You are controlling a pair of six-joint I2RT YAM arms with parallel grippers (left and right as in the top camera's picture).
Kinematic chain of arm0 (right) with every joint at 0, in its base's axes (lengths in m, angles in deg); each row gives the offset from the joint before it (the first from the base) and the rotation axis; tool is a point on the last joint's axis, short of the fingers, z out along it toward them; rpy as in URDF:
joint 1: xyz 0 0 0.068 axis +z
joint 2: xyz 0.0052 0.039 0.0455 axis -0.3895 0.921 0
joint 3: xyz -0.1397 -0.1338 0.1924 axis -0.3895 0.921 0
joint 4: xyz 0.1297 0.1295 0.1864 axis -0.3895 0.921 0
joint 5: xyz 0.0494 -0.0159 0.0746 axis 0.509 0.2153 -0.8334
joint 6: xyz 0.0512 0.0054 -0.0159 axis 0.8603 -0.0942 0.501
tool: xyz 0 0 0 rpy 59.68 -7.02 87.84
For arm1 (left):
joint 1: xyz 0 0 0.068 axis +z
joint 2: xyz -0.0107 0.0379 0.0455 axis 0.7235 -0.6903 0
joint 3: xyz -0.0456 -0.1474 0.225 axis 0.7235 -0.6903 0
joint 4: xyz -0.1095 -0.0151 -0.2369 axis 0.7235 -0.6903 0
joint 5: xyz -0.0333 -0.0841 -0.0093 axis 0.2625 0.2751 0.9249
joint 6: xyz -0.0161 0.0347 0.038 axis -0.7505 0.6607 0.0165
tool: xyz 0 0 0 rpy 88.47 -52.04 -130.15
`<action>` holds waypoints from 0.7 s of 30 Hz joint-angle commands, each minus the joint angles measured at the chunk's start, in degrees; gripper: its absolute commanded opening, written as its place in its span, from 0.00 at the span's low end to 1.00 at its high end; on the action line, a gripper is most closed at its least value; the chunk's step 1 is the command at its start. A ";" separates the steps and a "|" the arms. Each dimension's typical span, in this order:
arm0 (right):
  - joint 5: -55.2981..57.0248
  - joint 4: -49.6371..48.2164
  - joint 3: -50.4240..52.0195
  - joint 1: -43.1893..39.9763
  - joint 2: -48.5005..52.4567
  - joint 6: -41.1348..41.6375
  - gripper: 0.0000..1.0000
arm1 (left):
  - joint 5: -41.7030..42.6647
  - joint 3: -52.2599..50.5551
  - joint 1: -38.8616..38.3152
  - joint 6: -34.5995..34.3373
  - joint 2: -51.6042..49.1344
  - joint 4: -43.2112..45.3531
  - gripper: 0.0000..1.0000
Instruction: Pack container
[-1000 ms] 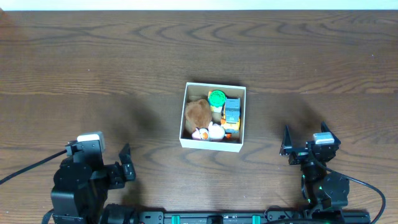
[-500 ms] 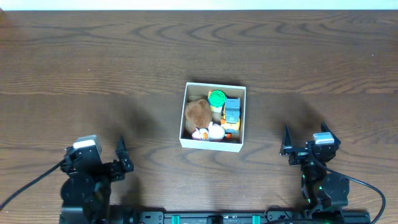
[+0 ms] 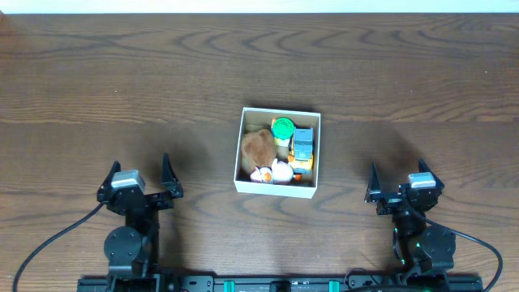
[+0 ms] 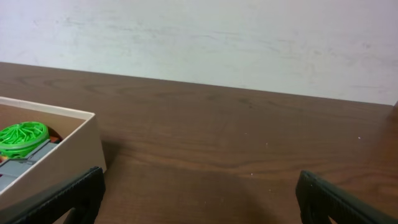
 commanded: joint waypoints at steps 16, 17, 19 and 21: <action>-0.48 0.28 0.09 -0.52 -0.35 -0.46 0.99 | 1.77 -7.41 0.33 -1.68 4.50 -3.56 0.98; -0.48 0.28 0.09 -0.52 -0.35 -0.46 0.99 | 2.56 -7.41 0.33 -1.81 4.55 -3.67 0.98; -0.48 0.28 0.09 -0.52 -0.35 -0.46 0.99 | 2.89 -7.41 0.33 -2.80 4.55 -3.69 0.98; -0.48 0.28 0.09 -0.52 -0.35 -0.46 0.99 | 3.54 -7.41 0.33 -4.09 4.55 -3.69 0.98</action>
